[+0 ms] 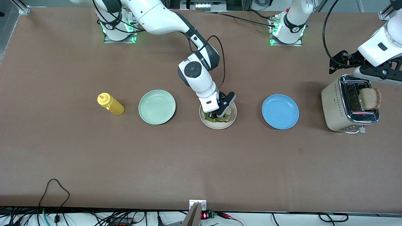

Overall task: Make sandwich in beige plate with both arms
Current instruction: 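Open the right gripper and lift it off the lettuce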

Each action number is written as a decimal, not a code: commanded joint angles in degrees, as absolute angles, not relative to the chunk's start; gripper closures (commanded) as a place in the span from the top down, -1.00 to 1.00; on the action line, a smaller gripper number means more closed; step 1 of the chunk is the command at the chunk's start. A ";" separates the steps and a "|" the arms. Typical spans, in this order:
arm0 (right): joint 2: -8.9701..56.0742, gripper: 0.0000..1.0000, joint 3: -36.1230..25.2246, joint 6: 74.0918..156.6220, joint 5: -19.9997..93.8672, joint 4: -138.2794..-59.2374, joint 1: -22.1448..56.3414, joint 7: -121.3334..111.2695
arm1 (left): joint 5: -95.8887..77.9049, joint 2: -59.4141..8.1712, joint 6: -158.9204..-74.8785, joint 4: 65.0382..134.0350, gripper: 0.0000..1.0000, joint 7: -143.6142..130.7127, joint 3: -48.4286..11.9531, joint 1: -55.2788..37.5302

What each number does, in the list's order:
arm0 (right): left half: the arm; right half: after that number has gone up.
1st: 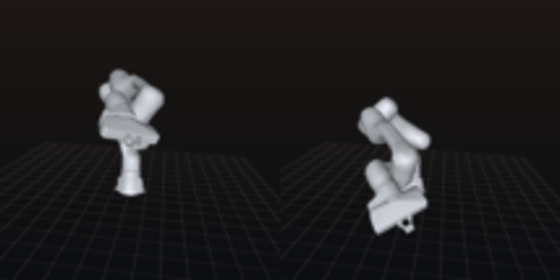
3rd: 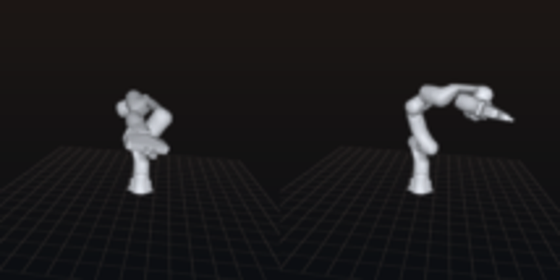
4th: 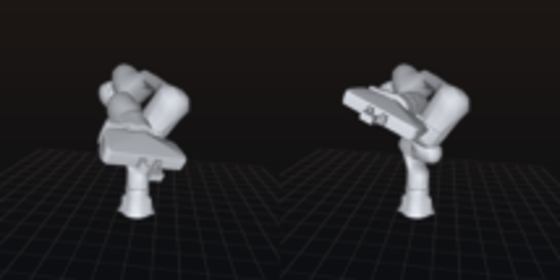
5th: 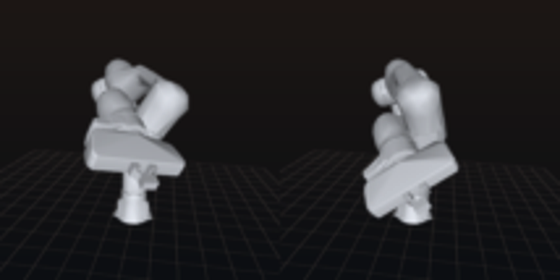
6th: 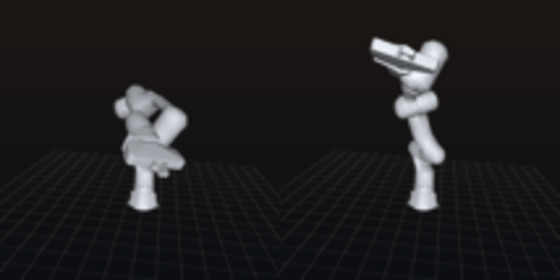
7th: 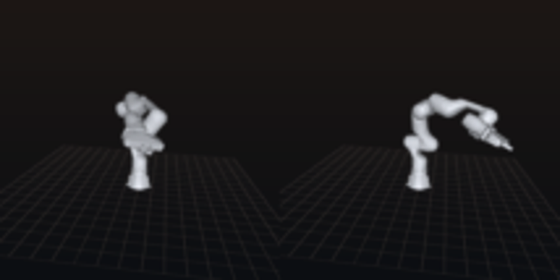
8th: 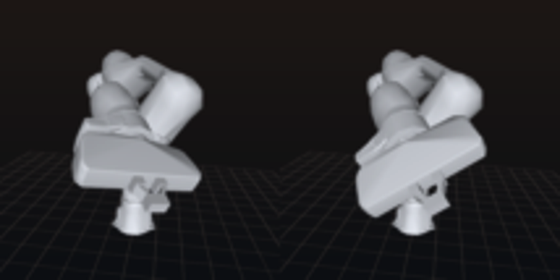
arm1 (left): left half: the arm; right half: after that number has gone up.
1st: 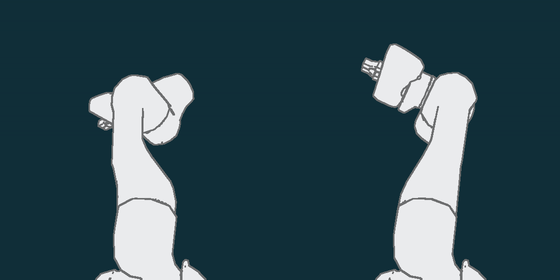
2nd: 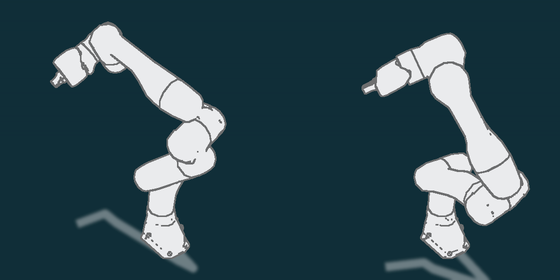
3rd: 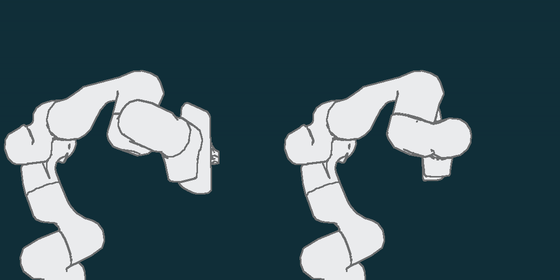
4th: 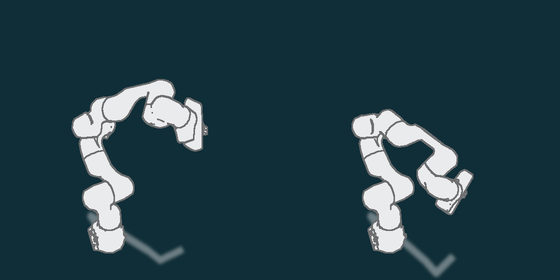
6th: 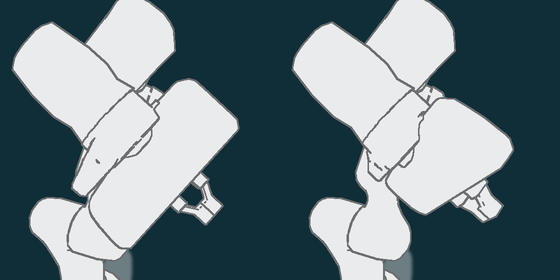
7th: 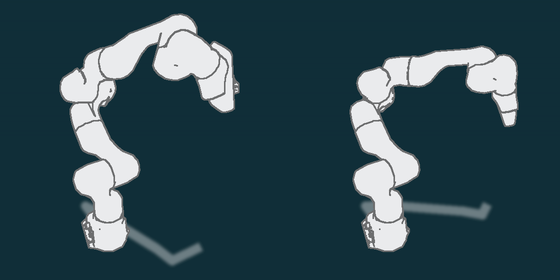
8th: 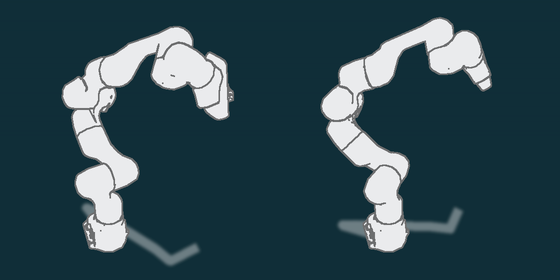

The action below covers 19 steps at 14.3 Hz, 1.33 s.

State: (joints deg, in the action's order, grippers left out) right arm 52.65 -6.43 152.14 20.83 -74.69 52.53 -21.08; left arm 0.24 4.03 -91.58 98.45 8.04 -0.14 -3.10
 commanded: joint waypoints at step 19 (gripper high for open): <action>33.58 1.00 -1.41 116.13 14.94 -72.60 27.97 -13.80 | 0.53 3.25 -89.82 96.77 1.00 7.73 -0.18 -2.55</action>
